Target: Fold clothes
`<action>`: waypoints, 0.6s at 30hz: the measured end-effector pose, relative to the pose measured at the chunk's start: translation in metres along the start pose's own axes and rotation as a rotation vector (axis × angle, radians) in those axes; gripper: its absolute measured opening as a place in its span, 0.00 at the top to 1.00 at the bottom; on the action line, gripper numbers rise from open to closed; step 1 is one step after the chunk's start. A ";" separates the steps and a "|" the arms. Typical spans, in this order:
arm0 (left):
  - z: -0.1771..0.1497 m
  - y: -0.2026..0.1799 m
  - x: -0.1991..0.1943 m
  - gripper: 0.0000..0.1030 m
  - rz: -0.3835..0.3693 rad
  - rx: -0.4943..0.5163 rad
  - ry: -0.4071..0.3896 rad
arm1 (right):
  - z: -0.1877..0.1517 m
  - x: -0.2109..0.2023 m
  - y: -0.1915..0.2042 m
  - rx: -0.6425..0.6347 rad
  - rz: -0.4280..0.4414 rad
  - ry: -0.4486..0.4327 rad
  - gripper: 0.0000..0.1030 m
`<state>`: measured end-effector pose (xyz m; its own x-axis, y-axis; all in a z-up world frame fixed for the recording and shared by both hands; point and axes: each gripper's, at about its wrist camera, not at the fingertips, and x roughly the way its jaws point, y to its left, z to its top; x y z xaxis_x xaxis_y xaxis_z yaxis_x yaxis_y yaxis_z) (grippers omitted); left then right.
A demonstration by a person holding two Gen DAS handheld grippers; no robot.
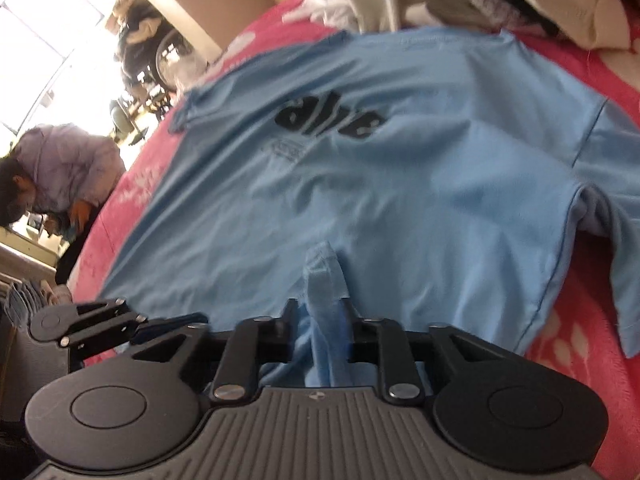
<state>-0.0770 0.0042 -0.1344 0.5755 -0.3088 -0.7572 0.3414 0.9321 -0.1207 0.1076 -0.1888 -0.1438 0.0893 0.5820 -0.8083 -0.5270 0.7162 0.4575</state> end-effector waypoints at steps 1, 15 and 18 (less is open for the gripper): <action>0.002 -0.001 0.006 0.69 -0.006 -0.003 0.009 | -0.002 -0.002 -0.002 -0.002 0.001 -0.003 0.95; 0.009 0.004 0.047 0.98 -0.034 -0.076 0.087 | -0.017 -0.022 -0.015 -0.017 -0.030 -0.056 0.98; 0.011 0.008 0.040 1.00 -0.037 -0.112 0.057 | -0.016 -0.022 -0.016 -0.013 -0.031 -0.066 0.98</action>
<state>-0.0433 -0.0022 -0.1586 0.5201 -0.3347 -0.7858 0.2747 0.9367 -0.2172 0.1009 -0.2191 -0.1391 0.1608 0.5844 -0.7954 -0.5344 0.7291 0.4276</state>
